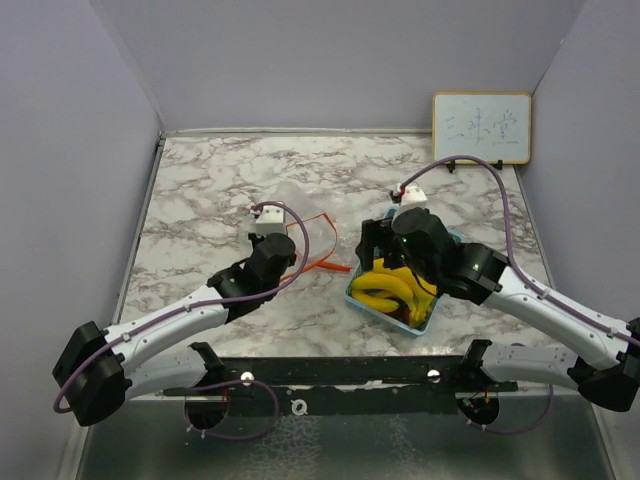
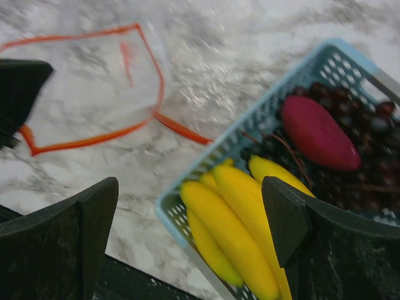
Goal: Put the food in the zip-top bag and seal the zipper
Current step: Pick up the fake fruit from the bin.
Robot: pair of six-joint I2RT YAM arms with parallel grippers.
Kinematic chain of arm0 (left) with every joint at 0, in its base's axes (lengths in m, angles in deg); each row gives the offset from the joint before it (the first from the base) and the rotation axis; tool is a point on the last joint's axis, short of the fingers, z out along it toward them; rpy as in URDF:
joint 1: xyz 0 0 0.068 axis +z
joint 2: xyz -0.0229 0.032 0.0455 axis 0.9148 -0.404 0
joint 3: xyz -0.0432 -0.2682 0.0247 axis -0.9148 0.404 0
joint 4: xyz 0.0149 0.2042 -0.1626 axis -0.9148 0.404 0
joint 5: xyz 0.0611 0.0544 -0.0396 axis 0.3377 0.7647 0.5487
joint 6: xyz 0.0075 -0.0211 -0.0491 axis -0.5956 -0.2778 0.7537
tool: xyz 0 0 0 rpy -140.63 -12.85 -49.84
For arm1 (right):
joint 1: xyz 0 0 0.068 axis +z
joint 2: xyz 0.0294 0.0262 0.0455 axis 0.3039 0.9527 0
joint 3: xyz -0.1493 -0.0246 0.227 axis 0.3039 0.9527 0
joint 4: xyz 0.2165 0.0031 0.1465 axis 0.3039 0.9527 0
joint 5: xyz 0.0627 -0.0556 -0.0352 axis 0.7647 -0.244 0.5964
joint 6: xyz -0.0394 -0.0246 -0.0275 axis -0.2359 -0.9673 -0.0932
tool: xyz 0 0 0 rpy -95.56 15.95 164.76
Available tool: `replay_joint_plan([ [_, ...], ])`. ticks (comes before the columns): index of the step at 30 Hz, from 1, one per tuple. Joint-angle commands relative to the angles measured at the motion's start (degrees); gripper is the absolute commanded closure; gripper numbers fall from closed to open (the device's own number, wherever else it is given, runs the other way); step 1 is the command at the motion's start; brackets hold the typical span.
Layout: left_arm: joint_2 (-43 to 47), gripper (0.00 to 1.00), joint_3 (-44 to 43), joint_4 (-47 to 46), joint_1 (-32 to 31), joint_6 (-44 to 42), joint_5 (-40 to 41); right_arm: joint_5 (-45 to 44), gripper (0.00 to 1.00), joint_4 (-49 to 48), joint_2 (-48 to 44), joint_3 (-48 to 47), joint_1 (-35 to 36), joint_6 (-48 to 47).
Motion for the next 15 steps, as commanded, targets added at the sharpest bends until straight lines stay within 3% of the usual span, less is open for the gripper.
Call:
replay_joint_plan([
  [1,-0.5,1.0,-1.6,-2.7,0.1,-1.6,-1.0,-10.1,0.0,29.2,-3.6,-0.8,0.0,17.6],
  [7,1.4,1.0,-0.7,-4.9,0.2,-2.3,-3.4,-10.0,0.0,43.6,-5.1,0.2,0.0,30.4],
  [15,3.5,1.0,1.4,-7.1,0.1,-2.6,-5.8,-4.5,0.0,49.3,-4.3,1.4,0.0,32.8],
])
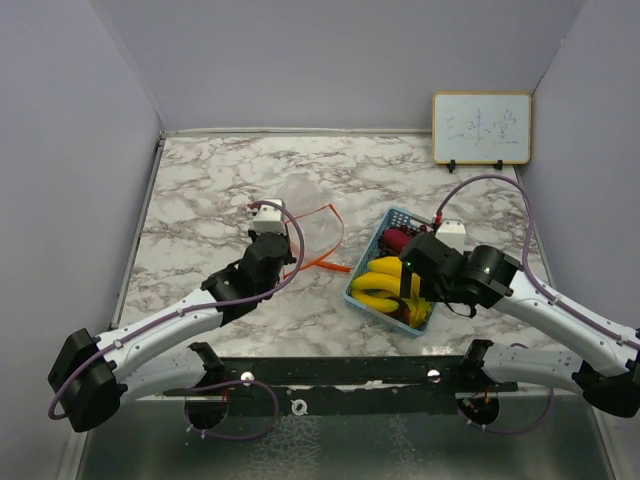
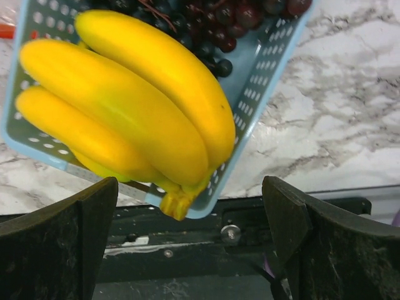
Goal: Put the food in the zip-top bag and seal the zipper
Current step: Pick up the fake fruit from the bin.
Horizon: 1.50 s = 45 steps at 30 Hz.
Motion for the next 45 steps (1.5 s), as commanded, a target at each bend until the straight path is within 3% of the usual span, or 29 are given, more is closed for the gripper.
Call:
replay_joint_plan([
  [1,1.7,1.0,1.6,-3.2,0.2,-0.5,-2.5,3.8,0.01,6.3,-0.5,2.1,0.0,4.0],
  [9,2.6,1.0,3.4,-4.9,0.2,-0.7,-2.7,10.3,0.0,-2.9,-1.7,9.4,0.0,1.1],
  [18,2.0,1.0,2.3,-4.4,0.1,-0.5,-3.2,-0.9,0.04,-14.9,1.4,13.4,0.0,1.9],
  [25,2.8,1.0,2.2,-3.6,0.2,-0.3,-3.1,-8.1,0.31,-16.2,0.9,16.1,0.0,5.7],
  [29,3.2,1.0,2.3,-3.7,0.2,-0.2,-3.3,-9.4,0.69,-15.7,-1.9,17.5,0.0,6.7],
  [32,2.9,1.0,1.8,-3.0,0.2,-0.2,-3.3,-11.0,0.87,-14.0,-3.9,16.3,0.0,5.2],
  [38,2.7,1.0,0.9,-2.0,0.2,-0.1,-3.3,-13.9,0.99,-7.0,-5.2,8.7,0.0,2.6],
  [45,0.7,1.0,-4.8,3.7,0.1,-0.6,-3.8,-9.6,0.99,-17.4,-6.3,2.2,0.0,-11.6],
])
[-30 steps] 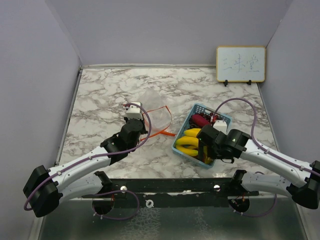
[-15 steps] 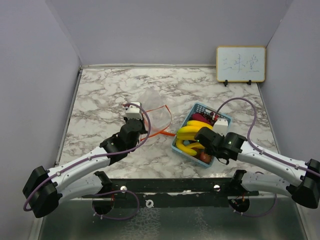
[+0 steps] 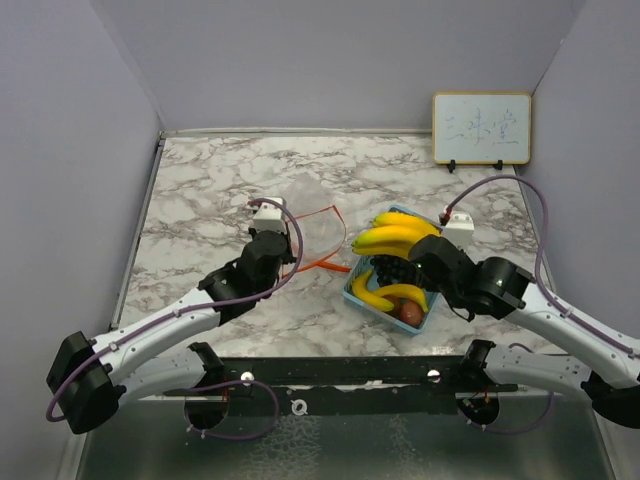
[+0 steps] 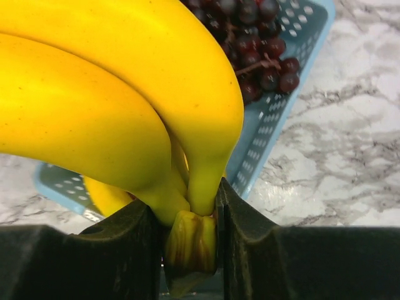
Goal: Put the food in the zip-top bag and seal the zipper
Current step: Pick up the fake fruit from the bin, then place the fake fruit in the zipper food storage bag.
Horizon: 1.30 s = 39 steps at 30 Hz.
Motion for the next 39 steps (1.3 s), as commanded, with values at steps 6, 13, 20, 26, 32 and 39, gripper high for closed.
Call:
replay_joint_plan([
  [6,-2.7,1.0,-8.1,5.7,0.2,-0.9,-2.2,2.1,0.99,-25.2,0.1,-4.9,0.0,-20.1],
  [13,-5.8,1.0,-9.2,5.4,0.2,0.7,-5.9,2.1,0.99,-36.9,7.5,-6.0,0.0,-23.6],
  [20,-6.2,1.0,-13.1,6.6,0.2,-0.1,-8.9,-2.0,0.99,-36.8,9.8,-2.3,0.0,-20.9],
  [26,-6.5,1.0,-15.9,8.3,0.2,-2.0,-8.7,-4.4,0.99,-35.2,3.7,2.1,0.0,-22.1],
  [32,-9.8,1.0,-19.4,8.4,0.1,-2.5,-11.1,-5.8,0.99,-31.1,5.2,1.5,0.1,-22.8],
  [39,-12.7,1.0,-27.8,12.6,0.2,-5.3,-13.2,-11.2,0.99,-27.9,8.4,0.6,1.1,-21.4],
])
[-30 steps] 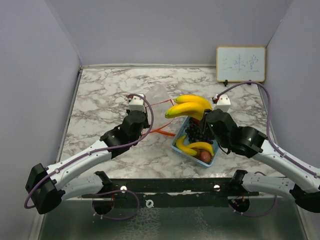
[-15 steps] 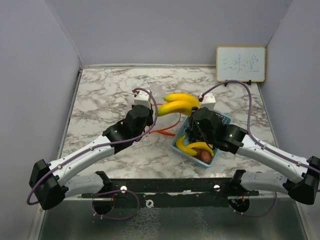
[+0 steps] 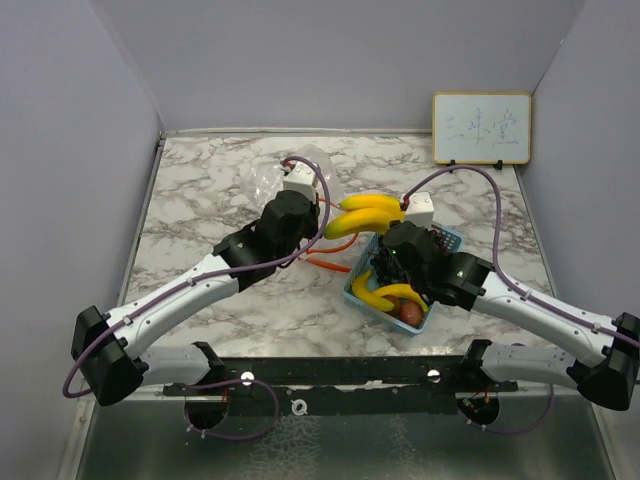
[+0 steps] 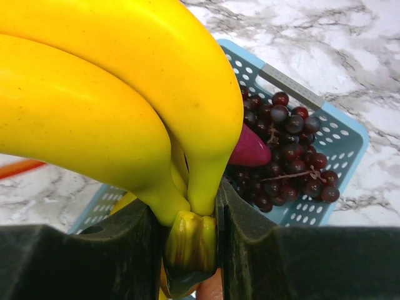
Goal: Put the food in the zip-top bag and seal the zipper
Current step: Place the fake fruit in the zipper food storage bag.
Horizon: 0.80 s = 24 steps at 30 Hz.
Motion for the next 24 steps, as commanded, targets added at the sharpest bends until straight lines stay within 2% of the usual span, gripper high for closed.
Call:
replay_joint_plan([
  [1,-0.8,1.0,-6.5,2.9,0.1,-3.2,-2.1,-7.0,0.99,2.3,0.7,-1.5,1.0,1.0],
  [9,-4.9,1.0,-9.0,2.2,0.1,-3.3,-4.8,-12.5,0.99,2.3,3.3,-4.4,2.8,-0.9],
  [17,-9.2,1.0,-5.3,-2.2,0.1,-4.2,1.5,-22.4,0.99,14.2,2.8,-7.7,9.0,10.3],
  [21,-10.4,1.0,-4.4,-3.2,0.1,-4.3,2.7,-22.3,0.99,10.0,1.4,-5.7,10.0,5.1],
  [24,-11.4,1.0,-6.1,-2.8,0.2,-5.1,2.8,-22.9,0.99,10.1,2.0,-5.5,11.5,4.6],
])
